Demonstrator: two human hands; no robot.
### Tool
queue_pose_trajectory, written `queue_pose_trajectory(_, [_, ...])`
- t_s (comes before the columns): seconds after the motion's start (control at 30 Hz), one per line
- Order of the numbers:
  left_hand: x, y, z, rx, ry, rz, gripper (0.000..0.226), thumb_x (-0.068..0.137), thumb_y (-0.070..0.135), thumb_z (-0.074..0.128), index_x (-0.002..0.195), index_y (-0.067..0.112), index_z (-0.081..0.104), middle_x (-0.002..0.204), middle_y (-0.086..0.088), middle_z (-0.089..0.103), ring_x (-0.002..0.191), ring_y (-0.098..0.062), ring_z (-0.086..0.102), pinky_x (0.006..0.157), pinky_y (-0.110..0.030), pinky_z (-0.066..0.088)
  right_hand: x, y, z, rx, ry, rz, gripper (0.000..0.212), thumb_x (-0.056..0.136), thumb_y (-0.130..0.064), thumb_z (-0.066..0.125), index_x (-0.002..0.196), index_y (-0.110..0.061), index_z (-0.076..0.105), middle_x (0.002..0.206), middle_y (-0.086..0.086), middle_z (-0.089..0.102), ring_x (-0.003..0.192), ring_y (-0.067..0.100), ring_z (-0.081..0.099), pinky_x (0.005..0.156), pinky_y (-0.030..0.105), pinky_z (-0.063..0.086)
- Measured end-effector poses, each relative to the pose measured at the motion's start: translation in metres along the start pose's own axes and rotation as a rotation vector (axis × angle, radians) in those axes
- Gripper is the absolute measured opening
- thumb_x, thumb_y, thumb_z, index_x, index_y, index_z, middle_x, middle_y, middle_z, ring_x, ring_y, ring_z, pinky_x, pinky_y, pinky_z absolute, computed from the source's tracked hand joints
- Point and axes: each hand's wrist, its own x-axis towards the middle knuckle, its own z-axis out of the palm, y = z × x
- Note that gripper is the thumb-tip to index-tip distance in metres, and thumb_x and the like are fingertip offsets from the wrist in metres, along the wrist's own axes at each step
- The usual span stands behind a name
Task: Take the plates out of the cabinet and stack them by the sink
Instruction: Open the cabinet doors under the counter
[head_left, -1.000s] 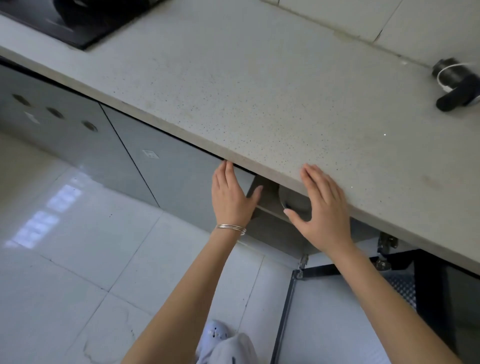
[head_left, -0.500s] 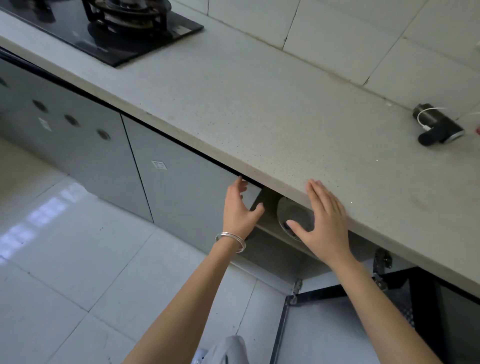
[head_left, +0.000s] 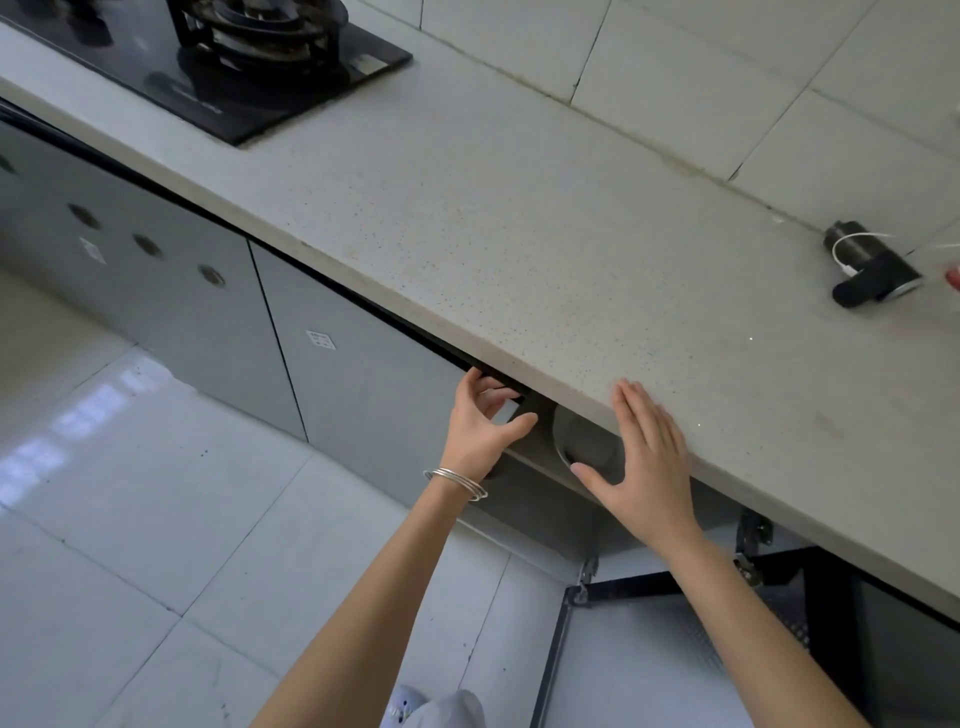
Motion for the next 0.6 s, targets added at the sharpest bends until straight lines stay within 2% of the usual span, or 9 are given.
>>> queue_pose_trajectory(0.13, [-0.027, 0.004, -0.017, -0.001, 0.013, -0.025, 0.094, 0.060, 0.024, 0.074, 0.138, 0.007, 0.025, 0.107, -0.003, 0.052, 0.097, -0.011, 0.061, 0.089, -0.015, 0.047, 0.000, -0.006, -0.006, -0.004, -0.061, 0.008, 0.096, 0.076, -0.063, 0.043, 0.147, -0.006, 0.013, 0.156, 0.007, 0.011, 0.143, 0.018, 0.004, 0.116, 0.038, 0.006])
queue_pose_trajectory(0.2, [-0.044, 0.008, -0.030, 0.020, 0.005, -0.045, 0.091, 0.060, 0.026, 0.074, 0.137, 0.010, 0.027, 0.104, -0.001, 0.050, 0.093, -0.011, 0.060, 0.089, -0.017, 0.048, 0.001, -0.011, -0.012, 0.015, -0.117, 0.019, 0.097, 0.079, -0.058, 0.053, 0.147, -0.005, 0.008, 0.156, 0.007, 0.005, 0.143, 0.016, -0.002, 0.116, 0.036, 0.000])
queue_pose_trajectory(0.27, [-0.060, 0.011, -0.047, 0.052, -0.002, -0.072, 0.088, 0.060, 0.027, 0.074, 0.134, 0.013, 0.030, 0.103, -0.002, 0.051, 0.091, -0.012, 0.060, 0.088, -0.019, 0.050, -0.001, -0.018, -0.016, 0.031, -0.153, 0.026, 0.096, 0.081, -0.048, 0.062, 0.147, -0.004, 0.009, 0.156, 0.008, 0.004, 0.143, 0.017, -0.003, 0.118, 0.039, 0.002])
queue_pose_trajectory(0.37, [-0.083, 0.019, -0.078, 0.120, 0.013, -0.111, 0.081, 0.059, 0.028, 0.077, 0.127, 0.013, 0.036, 0.101, -0.008, 0.052, 0.086, -0.016, 0.058, 0.080, -0.021, 0.053, -0.010, -0.041, -0.020, 0.062, -0.172, 0.022, 0.090, 0.081, -0.042, 0.065, 0.146, -0.005, 0.014, 0.156, 0.008, 0.005, 0.143, 0.017, -0.002, 0.117, 0.038, 0.004])
queue_pose_trajectory(0.43, [-0.095, 0.025, -0.096, 0.151, 0.042, -0.146, 0.074, 0.061, 0.020, 0.083, 0.121, 0.009, 0.041, 0.098, -0.011, 0.052, 0.080, -0.017, 0.056, 0.074, -0.021, 0.052, -0.022, -0.061, -0.019, 0.087, -0.189, 0.021, 0.089, 0.080, -0.039, 0.067, 0.146, -0.006, 0.016, 0.155, 0.005, 0.008, 0.143, 0.015, 0.000, 0.117, 0.039, 0.005])
queue_pose_trajectory(0.5, [-0.105, 0.032, -0.113, 0.180, 0.075, -0.180, 0.063, 0.064, 0.011, 0.083, 0.114, 0.005, 0.045, 0.094, -0.010, 0.054, 0.073, -0.015, 0.053, 0.067, -0.019, 0.050, -0.035, -0.083, -0.017, 0.095, -0.214, -0.003, 0.089, 0.080, -0.038, 0.067, 0.146, -0.008, 0.016, 0.155, 0.005, 0.012, 0.143, 0.015, 0.003, 0.118, 0.043, 0.006])
queue_pose_trajectory(0.6, [-0.116, 0.042, -0.140, 0.214, 0.081, -0.221, 0.053, 0.065, 0.011, 0.082, 0.104, 0.007, 0.048, 0.088, -0.005, 0.056, 0.069, -0.014, 0.052, 0.061, -0.015, 0.047, -0.052, -0.123, -0.015, 0.120, -0.254, -0.027, 0.088, 0.080, -0.039, 0.066, 0.147, -0.013, 0.015, 0.155, 0.000, 0.012, 0.143, 0.012, 0.002, 0.117, 0.043, 0.005])
